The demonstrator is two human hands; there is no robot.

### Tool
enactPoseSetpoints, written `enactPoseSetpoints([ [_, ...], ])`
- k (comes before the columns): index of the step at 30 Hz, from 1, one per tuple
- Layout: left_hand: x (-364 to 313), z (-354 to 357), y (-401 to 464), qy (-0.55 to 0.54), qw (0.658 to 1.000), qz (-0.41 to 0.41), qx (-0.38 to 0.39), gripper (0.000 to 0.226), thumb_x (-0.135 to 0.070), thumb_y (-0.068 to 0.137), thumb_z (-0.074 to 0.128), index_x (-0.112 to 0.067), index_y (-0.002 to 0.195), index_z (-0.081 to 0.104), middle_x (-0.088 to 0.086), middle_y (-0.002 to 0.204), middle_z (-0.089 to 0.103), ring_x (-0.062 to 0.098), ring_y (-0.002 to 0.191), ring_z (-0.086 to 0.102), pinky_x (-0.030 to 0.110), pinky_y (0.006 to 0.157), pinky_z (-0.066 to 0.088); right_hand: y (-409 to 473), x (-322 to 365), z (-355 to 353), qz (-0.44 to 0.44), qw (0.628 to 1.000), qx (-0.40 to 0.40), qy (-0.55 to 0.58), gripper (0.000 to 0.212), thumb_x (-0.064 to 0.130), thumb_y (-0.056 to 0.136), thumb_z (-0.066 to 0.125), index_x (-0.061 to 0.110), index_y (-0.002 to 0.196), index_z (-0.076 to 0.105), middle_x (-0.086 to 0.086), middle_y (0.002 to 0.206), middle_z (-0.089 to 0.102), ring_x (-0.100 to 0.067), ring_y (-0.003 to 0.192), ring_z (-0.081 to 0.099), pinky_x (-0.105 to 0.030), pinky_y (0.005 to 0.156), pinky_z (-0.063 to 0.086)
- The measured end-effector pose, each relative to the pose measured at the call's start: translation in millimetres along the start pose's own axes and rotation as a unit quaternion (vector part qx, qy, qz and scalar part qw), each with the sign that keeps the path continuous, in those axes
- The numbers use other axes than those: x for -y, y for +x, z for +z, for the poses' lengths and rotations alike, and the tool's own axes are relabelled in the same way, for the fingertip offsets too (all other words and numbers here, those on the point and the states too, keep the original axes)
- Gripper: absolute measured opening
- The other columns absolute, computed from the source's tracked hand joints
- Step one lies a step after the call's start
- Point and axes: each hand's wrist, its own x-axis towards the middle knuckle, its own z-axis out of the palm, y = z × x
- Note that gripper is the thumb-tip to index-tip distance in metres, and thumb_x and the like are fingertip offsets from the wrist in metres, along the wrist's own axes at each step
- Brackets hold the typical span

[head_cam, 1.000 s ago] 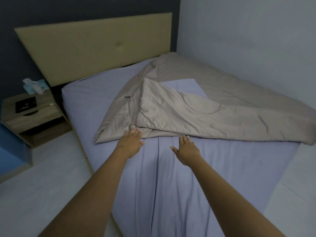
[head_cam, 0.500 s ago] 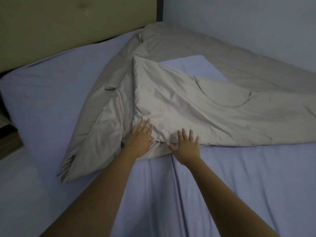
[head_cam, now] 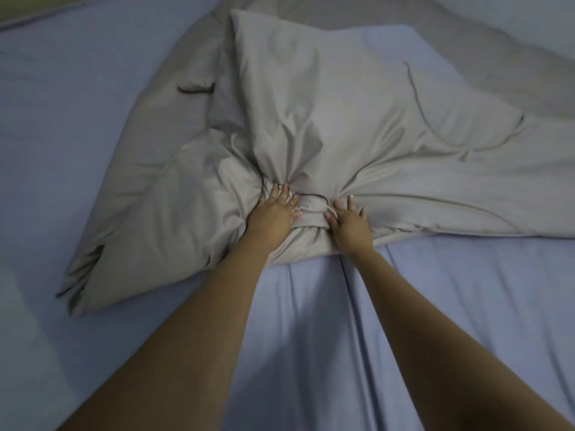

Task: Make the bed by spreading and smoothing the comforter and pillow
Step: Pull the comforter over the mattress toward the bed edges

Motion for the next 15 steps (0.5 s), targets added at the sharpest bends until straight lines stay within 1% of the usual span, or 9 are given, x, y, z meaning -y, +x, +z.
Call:
enactPoseSetpoints([
  [1, -4.2, 0.4, -9.9, -0.008, 1.000, -0.008, 0.001, 0.055, -0.039, 0.103, 0.027, -0.009, 0.148, 0.033, 0.015, 0.157, 0.024, 0.029, 0.147, 0.017, 0.042, 0.118, 0.012, -8.6, 2.1, -4.1, 0.009, 1.000, 0.013, 0.020, 0.044, 0.031, 0.102, 0.035, 0.012, 0.141, 0.042, -0.006, 0.153, 0.034, -0.028, 0.146, 0.013, -0.048, 0.115, 0.009],
  [3, -12.5, 1.5, -41.7, -0.013, 0.999, -0.023, 0.030, 0.055, -0.040, 0.099, 0.031, -0.006, 0.137, 0.051, 0.017, 0.147, 0.044, 0.030, 0.139, 0.037, 0.042, 0.112, 0.031, -36.0, 6.8, -9.4, 0.029, 0.998, 0.048, 0.037, 0.045, 0.031, 0.102, 0.036, 0.011, 0.143, 0.038, -0.010, 0.154, 0.031, -0.027, 0.146, 0.016, -0.042, 0.115, 0.009],
  [5, -20.1, 0.6, -72.1, 0.020, 0.999, -0.012, 0.042, 0.058, -0.042, 0.090, 0.031, -0.007, 0.114, 0.071, 0.014, 0.123, 0.065, 0.028, 0.120, 0.059, 0.039, 0.095, 0.050, -67.2, 9.0, -12.6, 0.017, 0.996, 0.065, 0.055, 0.045, 0.031, 0.102, 0.036, 0.014, 0.144, 0.038, -0.007, 0.154, 0.031, -0.024, 0.146, 0.016, -0.038, 0.115, 0.008],
  [7, -32.3, -9.5, -95.6, 0.027, 0.999, -0.007, 0.021, 0.059, -0.043, 0.084, 0.032, -0.007, 0.101, 0.076, 0.012, 0.110, 0.072, 0.026, 0.106, 0.068, 0.038, 0.085, 0.055, -95.6, 7.3, -26.2, 0.002, 0.994, 0.076, 0.075, 0.043, 0.030, 0.103, 0.035, 0.018, 0.143, 0.039, -0.001, 0.154, 0.032, -0.021, 0.147, 0.013, -0.039, 0.116, 0.005],
  [11, -80.8, -26.8, -168.2, 0.005, 0.999, -0.003, 0.042, 0.055, -0.040, 0.080, 0.037, -0.005, 0.093, 0.077, 0.012, 0.100, 0.074, 0.028, 0.097, 0.071, 0.037, 0.085, 0.054, -173.0, -6.7, -51.9, -0.010, 0.992, 0.111, 0.060, 0.044, 0.034, 0.103, 0.030, 0.021, 0.144, 0.038, 0.003, 0.155, 0.031, -0.018, 0.148, 0.010, -0.038, 0.116, 0.003],
  [12, -94.4, -33.4, -188.9, 0.014, 0.999, -0.005, 0.043, 0.054, -0.038, 0.080, 0.037, -0.004, 0.094, 0.077, 0.012, 0.100, 0.074, 0.029, 0.097, 0.071, 0.038, 0.081, 0.057, -193.7, -10.5, -60.4, -0.022, 0.991, 0.125, 0.047, 0.050, 0.044, 0.102, 0.022, 0.022, 0.145, 0.038, 0.004, 0.155, 0.030, -0.018, 0.147, 0.011, -0.038, 0.116, 0.004],
  [13, -108.4, -40.3, -208.8, 0.015, 0.999, -0.009, 0.043, 0.055, -0.037, 0.080, 0.037, -0.003, 0.095, 0.077, 0.014, 0.101, 0.074, 0.030, 0.097, 0.071, 0.039, 0.077, 0.058, -214.2, -12.7, -71.7, -0.031, 0.990, 0.133, 0.039, 0.070, 0.060, 0.095, 0.006, 0.022, 0.145, 0.037, 0.004, 0.154, 0.031, -0.018, 0.147, 0.012, -0.039, 0.116, 0.007],
  [14, -123.5, -48.8, -229.3, 0.009, 0.999, -0.014, 0.046, 0.056, -0.037, 0.081, 0.036, -0.001, 0.095, 0.076, 0.014, 0.102, 0.073, 0.031, 0.096, 0.071, 0.040, 0.074, 0.059, -234.4, -17.5, -80.9, -0.041, 0.989, 0.135, 0.041, 0.099, 0.075, 0.079, -0.013, 0.022, 0.144, 0.039, 0.004, 0.153, 0.033, -0.018, 0.147, 0.014, -0.039, 0.115, 0.009],
  [15, -138.6, -56.3, -249.1, 0.008, 0.999, -0.021, 0.042, 0.056, -0.038, 0.080, 0.036, 0.000, 0.095, 0.076, 0.015, 0.102, 0.073, 0.031, 0.095, 0.071, 0.040, 0.072, 0.060, -254.2, -24.0, -88.8, -0.051, 0.988, 0.137, 0.045, 0.120, 0.081, 0.063, -0.026, 0.020, 0.143, 0.041, 0.003, 0.152, 0.036, -0.019, 0.146, 0.017, -0.039, 0.115, 0.011],
])
